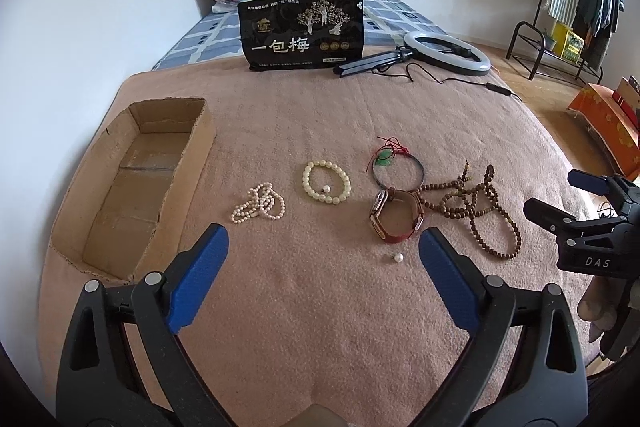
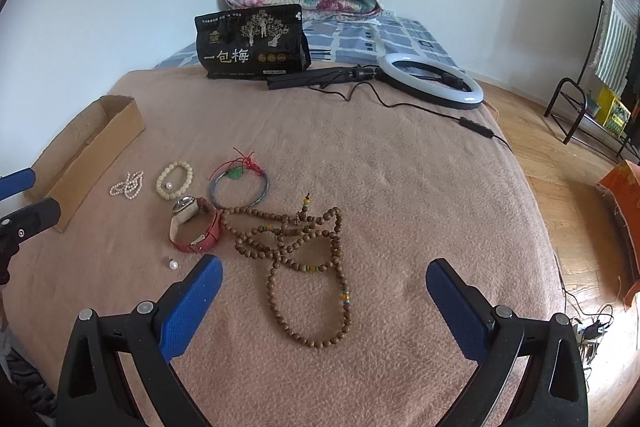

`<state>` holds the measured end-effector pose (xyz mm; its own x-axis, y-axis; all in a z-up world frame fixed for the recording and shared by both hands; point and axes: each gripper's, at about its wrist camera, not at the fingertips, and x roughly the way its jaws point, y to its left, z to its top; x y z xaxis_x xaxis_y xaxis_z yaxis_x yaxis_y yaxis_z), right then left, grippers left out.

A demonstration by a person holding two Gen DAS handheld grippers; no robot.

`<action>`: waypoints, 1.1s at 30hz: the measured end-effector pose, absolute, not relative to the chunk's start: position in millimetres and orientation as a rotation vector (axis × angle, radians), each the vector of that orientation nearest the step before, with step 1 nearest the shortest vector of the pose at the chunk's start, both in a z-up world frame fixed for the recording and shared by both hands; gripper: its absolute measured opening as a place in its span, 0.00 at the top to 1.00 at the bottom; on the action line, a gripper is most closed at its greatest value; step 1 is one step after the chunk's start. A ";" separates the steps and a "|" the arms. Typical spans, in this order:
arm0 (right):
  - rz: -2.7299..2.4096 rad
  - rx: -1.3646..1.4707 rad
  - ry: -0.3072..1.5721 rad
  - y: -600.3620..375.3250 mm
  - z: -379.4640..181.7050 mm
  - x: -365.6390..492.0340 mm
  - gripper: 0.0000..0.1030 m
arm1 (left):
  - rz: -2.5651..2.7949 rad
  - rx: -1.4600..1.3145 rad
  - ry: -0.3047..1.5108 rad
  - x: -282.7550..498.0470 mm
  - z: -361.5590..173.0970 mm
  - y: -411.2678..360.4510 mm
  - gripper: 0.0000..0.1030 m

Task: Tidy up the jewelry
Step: 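Grasp the brown-strap watch with the left tool while the right tool grasps the wooden bead strand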

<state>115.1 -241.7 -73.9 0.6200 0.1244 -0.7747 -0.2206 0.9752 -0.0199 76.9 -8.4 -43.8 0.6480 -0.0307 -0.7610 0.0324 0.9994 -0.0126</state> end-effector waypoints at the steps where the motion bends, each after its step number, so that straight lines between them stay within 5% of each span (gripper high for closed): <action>1: 0.211 -0.105 0.896 -241.4 -76.4 118.7 0.00 | -0.044 -0.006 0.877 80.3 -46.4 -8.8 0.06; 7: 0.233 -0.086 0.959 -239.0 -90.8 134.3 0.00 | -0.098 -0.062 0.955 100.8 -63.2 -12.6 0.16; 15: 0.274 -0.122 1.055 -234.9 -116.8 156.7 0.01 | -0.157 -0.167 1.087 132.3 -95.0 -14.2 0.44; 33: 0.277 0.071 1.202 -244.8 -145.4 192.4 0.07 | -0.165 -0.228 1.205 168.4 -140.2 -29.4 0.67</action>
